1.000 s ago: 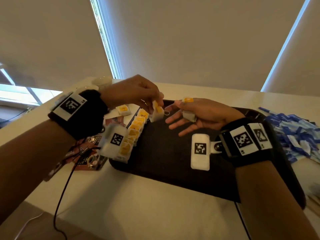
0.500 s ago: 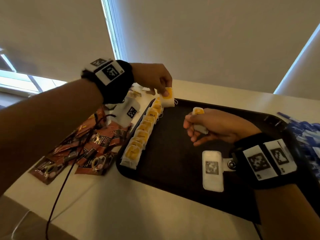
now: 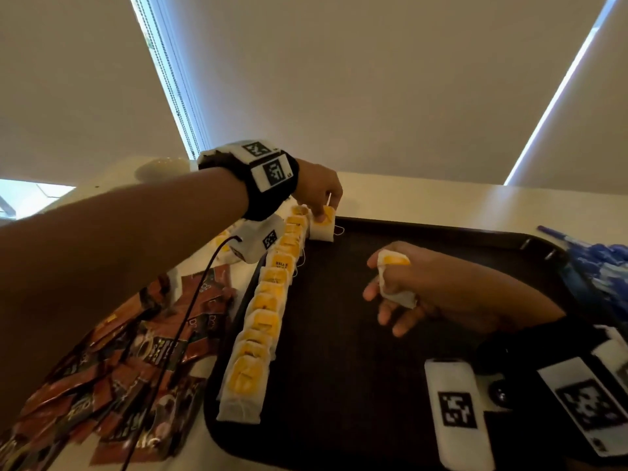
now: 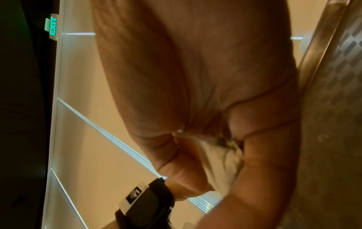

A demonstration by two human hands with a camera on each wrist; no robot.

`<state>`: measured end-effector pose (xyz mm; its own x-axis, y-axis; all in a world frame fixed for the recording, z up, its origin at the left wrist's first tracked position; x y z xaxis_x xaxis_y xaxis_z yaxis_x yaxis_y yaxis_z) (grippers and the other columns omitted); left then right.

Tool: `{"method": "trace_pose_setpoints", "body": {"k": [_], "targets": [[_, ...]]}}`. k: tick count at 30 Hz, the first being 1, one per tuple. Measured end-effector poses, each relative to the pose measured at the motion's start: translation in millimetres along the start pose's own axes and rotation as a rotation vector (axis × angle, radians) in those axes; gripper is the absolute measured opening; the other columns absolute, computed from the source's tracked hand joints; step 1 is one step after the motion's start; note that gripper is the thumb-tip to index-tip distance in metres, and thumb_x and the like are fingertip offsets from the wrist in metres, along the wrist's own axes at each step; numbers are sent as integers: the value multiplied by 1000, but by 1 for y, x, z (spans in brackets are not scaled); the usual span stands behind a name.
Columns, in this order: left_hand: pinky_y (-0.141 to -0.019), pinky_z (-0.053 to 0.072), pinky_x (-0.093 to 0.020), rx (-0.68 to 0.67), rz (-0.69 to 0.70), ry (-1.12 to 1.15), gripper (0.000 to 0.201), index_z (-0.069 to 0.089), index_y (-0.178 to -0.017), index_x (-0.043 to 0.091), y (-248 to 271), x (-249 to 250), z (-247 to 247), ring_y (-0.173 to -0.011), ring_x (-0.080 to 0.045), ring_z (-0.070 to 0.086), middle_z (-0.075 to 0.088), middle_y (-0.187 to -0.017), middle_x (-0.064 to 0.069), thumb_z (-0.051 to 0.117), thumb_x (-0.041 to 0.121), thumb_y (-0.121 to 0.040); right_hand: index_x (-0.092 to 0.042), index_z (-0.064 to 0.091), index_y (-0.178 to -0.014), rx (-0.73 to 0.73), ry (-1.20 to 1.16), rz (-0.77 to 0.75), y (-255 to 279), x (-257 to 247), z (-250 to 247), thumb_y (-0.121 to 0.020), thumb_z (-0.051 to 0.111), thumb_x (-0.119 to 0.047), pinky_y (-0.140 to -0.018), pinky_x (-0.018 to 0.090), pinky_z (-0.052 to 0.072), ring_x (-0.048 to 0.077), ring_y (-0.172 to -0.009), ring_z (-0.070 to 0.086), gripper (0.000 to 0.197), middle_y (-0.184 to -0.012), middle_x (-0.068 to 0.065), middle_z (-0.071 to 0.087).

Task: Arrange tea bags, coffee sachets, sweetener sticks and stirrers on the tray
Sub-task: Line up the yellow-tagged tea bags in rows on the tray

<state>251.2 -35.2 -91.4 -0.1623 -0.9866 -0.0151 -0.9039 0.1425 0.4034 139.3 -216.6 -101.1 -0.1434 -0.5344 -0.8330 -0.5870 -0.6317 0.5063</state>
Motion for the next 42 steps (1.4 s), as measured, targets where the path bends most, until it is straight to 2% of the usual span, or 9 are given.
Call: {"method": "trace_pose_setpoints", "body": {"k": [8,16,23,25,28,33,35,39,42], "targets": [[-81,37,-27,166,8,131,52,46,-129,19,13,-4,-10,-97,-13,48,55,-120,-2,70,27,-84,-21,42,-107,-23,-162,41,-1,3,-7,-91,49,-6,-55,27,58,18,-62,69,23,-74,10,70],[-69,55,-23,555,166,672,37,61,-111,22,142,21,-49,-88,-8,63,65,-102,5,64,41,-79,-15,58,-100,-4,-187,-79,8,-10,-6,-85,58,-2,-52,20,55,16,-79,72,20,-84,5,72],[-68,48,-9,445,306,746,32,70,-92,23,169,69,-6,-79,-4,63,69,-82,6,69,44,-67,-13,61,-109,62,-69,-274,26,-31,8,-68,69,-17,-51,18,53,16,-84,72,42,-91,1,74],[-67,51,-15,476,306,748,22,69,-88,19,166,67,0,-76,-7,63,68,-81,1,73,35,-73,-12,60,-110,60,-63,-292,29,-34,12,-67,68,-18,-51,19,53,17,-85,72,44,-93,2,74],[-69,57,-31,500,305,804,12,68,-87,11,166,59,3,-69,-15,65,68,-78,-9,72,21,-80,-12,59,-109,41,-49,-286,33,-38,16,-69,67,-25,-55,23,56,17,-90,71,43,-97,4,73],[-57,52,-16,494,304,850,14,67,-89,12,171,48,1,-61,-4,64,68,-74,-1,72,19,-78,-12,67,-91,252,173,-336,36,-63,8,-80,67,-24,-77,31,56,16,-85,67,15,-92,8,70],[-55,49,-14,614,268,844,25,64,-99,14,174,38,-7,-62,-4,64,67,-79,0,72,25,-78,-9,69,-90,362,251,-349,27,-78,4,-82,68,-20,-71,25,53,13,-74,61,13,-85,7,67],[-49,49,-21,1093,103,934,18,62,-103,16,201,-9,-27,-60,-7,63,69,-79,0,62,29,-90,-8,62,-91,475,183,-150,-20,-80,-11,-84,68,-13,-52,16,51,8,-62,57,10,-74,4,60],[-50,47,-22,1252,-3,1002,17,61,-104,16,215,-43,-21,-61,-8,62,69,-80,2,58,28,-92,-9,56,-79,404,148,95,-62,-59,-12,-85,65,-7,-60,21,52,9,-64,56,11,-72,4,59]]}}
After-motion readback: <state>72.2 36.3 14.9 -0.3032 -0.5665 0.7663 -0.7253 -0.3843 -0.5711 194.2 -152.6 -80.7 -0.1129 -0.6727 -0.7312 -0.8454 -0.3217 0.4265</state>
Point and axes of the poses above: each hand's wrist, its own y-axis away from the middle knuckle, its own z-axis out of the palm, x = y × z, the point moved 6 cm from there along -y, towards the middle knuckle
